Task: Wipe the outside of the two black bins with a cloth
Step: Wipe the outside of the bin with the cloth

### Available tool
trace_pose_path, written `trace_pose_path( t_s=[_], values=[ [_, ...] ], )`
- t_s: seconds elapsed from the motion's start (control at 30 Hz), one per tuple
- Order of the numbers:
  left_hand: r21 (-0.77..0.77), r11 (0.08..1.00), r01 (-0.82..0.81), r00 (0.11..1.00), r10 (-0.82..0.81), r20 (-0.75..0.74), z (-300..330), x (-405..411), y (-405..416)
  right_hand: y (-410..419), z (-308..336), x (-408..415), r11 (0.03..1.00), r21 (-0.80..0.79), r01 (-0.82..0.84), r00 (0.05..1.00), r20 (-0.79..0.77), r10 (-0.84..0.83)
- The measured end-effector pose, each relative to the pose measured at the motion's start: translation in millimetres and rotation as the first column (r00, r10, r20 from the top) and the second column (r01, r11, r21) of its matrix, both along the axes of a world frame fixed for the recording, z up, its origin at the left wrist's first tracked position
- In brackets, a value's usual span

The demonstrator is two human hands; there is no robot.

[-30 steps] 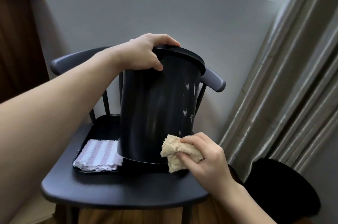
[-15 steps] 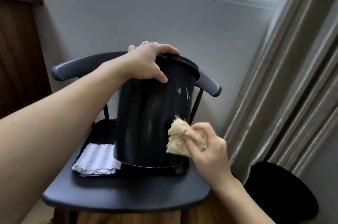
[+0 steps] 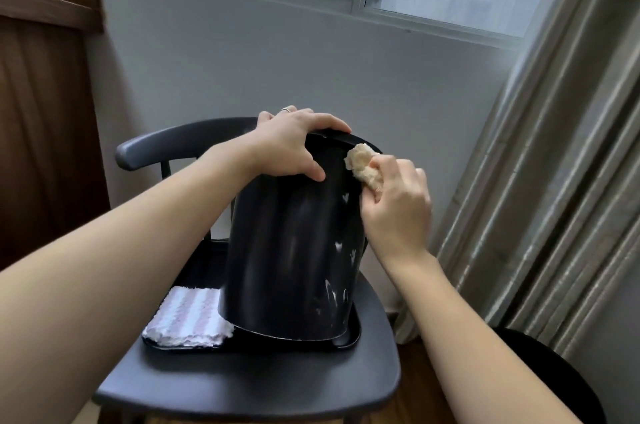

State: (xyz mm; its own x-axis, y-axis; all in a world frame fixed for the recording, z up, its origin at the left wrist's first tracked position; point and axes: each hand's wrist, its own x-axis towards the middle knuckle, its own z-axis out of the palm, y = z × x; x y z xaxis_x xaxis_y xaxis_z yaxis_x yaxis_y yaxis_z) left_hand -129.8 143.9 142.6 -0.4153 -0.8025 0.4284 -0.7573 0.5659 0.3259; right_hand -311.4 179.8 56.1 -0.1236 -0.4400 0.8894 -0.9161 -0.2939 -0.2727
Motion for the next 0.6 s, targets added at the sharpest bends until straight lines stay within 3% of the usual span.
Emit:
trace_pose_path(
  t_s=[0.13,0.37,0.5,0.6],
  values=[
    [0.007,1.000,0.005,1.000,-0.005,0.010,0,3,0,-2,-16,8,0.957,0.005,-0.290,0.924,0.261,0.278],
    [0.003,1.000,0.008,1.000,-0.008,0.002,-1,0,2,-6,-21,18,0.951,0.014,-0.308,0.765,0.598,0.239],
    [0.013,1.000,0.006,1.000,-0.005,-0.014,-1,5,2,-7,-20,13,0.974,0.098,-0.202,0.901,0.408,0.146],
    [0.036,0.999,0.017,0.999,-0.015,-0.044,-1,9,1,-6,-15,1,0.982,0.097,-0.159,0.929,0.353,0.115]
  ],
)
